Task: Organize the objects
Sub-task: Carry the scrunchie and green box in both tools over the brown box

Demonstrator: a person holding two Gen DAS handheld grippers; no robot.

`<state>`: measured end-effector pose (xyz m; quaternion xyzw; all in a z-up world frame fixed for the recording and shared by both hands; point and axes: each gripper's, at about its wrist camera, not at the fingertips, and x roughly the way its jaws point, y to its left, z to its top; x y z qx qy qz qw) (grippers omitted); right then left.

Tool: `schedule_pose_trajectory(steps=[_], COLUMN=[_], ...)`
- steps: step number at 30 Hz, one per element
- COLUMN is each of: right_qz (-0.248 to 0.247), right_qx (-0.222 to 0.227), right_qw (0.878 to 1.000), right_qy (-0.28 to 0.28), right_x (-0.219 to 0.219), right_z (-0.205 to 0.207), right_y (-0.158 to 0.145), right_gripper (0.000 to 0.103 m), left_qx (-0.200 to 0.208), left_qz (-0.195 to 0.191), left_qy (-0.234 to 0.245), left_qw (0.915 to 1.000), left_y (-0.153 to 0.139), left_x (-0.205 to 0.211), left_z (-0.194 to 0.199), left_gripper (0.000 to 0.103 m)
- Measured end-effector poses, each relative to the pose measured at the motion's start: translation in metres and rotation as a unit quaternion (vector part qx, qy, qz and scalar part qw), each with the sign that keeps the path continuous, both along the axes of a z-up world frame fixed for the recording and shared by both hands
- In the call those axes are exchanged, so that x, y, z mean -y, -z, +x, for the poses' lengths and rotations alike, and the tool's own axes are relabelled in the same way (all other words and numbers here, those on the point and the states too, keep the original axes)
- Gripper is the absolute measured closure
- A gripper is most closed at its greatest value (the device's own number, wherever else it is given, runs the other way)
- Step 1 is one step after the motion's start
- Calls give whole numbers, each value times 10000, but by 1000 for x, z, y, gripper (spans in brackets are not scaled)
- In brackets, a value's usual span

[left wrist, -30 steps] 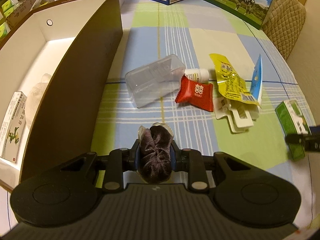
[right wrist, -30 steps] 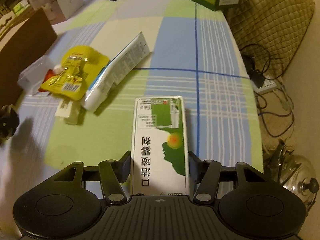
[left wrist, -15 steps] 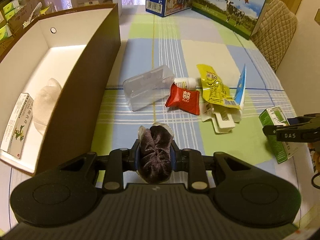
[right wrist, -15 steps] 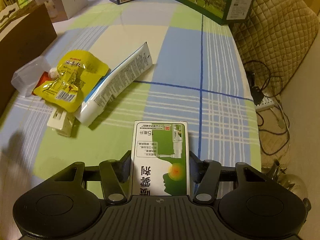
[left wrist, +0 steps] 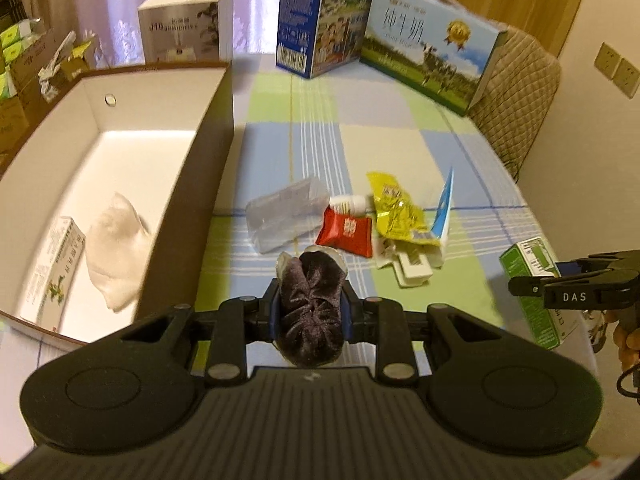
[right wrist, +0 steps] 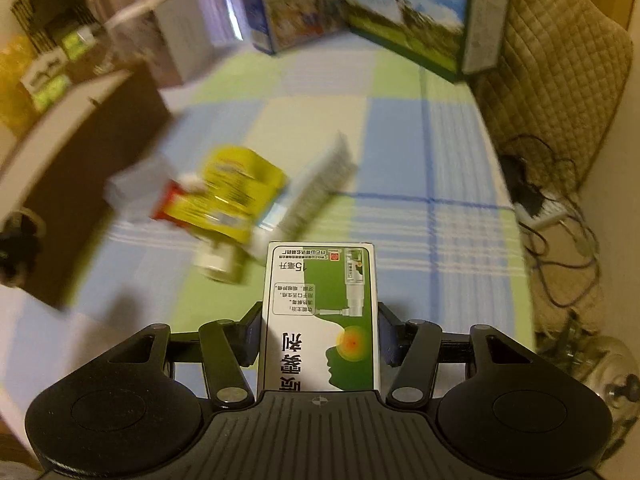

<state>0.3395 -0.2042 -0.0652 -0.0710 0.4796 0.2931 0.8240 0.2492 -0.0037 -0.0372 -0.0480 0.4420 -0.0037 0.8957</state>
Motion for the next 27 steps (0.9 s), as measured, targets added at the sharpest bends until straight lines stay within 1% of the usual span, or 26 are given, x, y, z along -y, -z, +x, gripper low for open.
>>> schedule_pose_trajectory(steps=[5,8,15,21,27], right_qz=[660,1033,1658,1895,1846], right_qx=[-138,-239,-386,-409,-366], right_qw=[9972,9926,9783,9694,9710], right_qy=[-330,-598,-1183,-1505,-1474], right_x=[-37,-65,-146,-217,-275], right_z=[-20,-30,-46,-51,-39], right_y=[-24,-37,-60,-68,-62], right_gripper=[50,50,50,51,50], left_qx=[204,276,402,428,361], left_qz=[-36,-37,78,263,384], left_qy=[-2,-70,-375,-601,-648], left_qw=[9998,9996,9985,9969,9965], left_y=[-19,-27,-43,-49,-45], left_x=[-19,-35,-90,-140,-180], left_z=[-10,-17,-28,-24,-6], left_gripper=[79,79,79,79,79])
